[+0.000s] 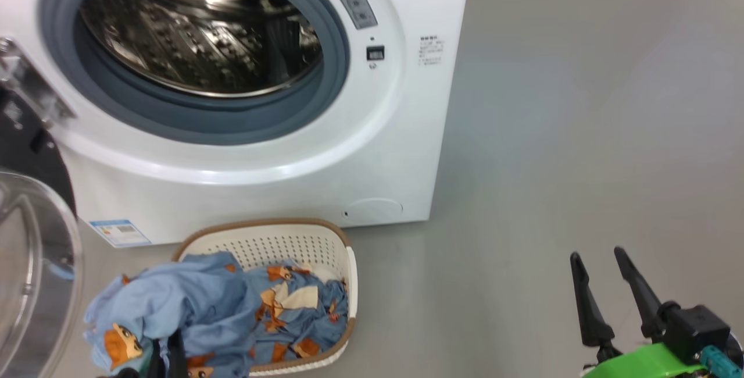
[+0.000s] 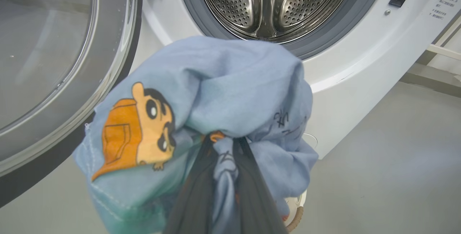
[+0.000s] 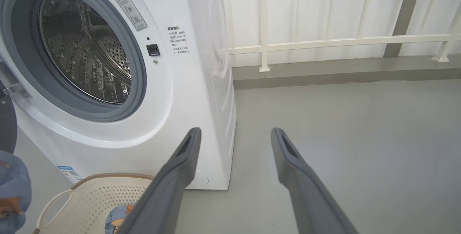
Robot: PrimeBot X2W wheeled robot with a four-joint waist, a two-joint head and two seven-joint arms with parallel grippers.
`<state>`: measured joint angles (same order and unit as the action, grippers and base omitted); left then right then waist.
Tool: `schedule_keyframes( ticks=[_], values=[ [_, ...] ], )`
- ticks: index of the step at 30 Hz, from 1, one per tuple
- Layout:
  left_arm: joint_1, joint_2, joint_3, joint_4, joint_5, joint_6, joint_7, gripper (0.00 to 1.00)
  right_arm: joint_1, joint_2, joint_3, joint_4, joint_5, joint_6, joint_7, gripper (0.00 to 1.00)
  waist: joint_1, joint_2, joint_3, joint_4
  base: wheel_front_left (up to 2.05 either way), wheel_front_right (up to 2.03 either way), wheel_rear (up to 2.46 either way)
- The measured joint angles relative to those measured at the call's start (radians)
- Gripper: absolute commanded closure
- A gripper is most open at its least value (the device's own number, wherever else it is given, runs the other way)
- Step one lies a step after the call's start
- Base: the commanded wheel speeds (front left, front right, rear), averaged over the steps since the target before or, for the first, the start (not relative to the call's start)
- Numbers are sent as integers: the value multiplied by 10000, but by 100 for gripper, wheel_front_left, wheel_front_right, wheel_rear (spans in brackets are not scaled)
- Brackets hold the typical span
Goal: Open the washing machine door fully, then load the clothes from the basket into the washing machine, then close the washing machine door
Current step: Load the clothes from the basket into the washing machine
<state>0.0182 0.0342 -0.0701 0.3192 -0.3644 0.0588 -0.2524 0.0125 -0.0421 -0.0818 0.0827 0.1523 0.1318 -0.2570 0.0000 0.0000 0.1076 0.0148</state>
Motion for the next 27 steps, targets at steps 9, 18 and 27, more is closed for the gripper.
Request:
schedule_keyframes(
  ticks=[9, 18, 27],
  values=[
    [973, 13, -134, -510, 19, 284, 2, 100, 749, 13, -33, 257, -368, 0, 0, 0, 0, 0, -987, 292, 0, 0, 0],
    [1461, 17, -286, -957, 113, 433, 0, 100, 1139, 27, -73, 583, -470, 0, 2, 0, 0, 0, -1724, 390, 0, 0, 0],
    [1741, 35, -305, -1197, 201, 441, 0, 100, 1341, 40, -144, 788, -470, 0, 2, 0, 0, 0, -2025, 403, 0, 0, 0]
  ],
)
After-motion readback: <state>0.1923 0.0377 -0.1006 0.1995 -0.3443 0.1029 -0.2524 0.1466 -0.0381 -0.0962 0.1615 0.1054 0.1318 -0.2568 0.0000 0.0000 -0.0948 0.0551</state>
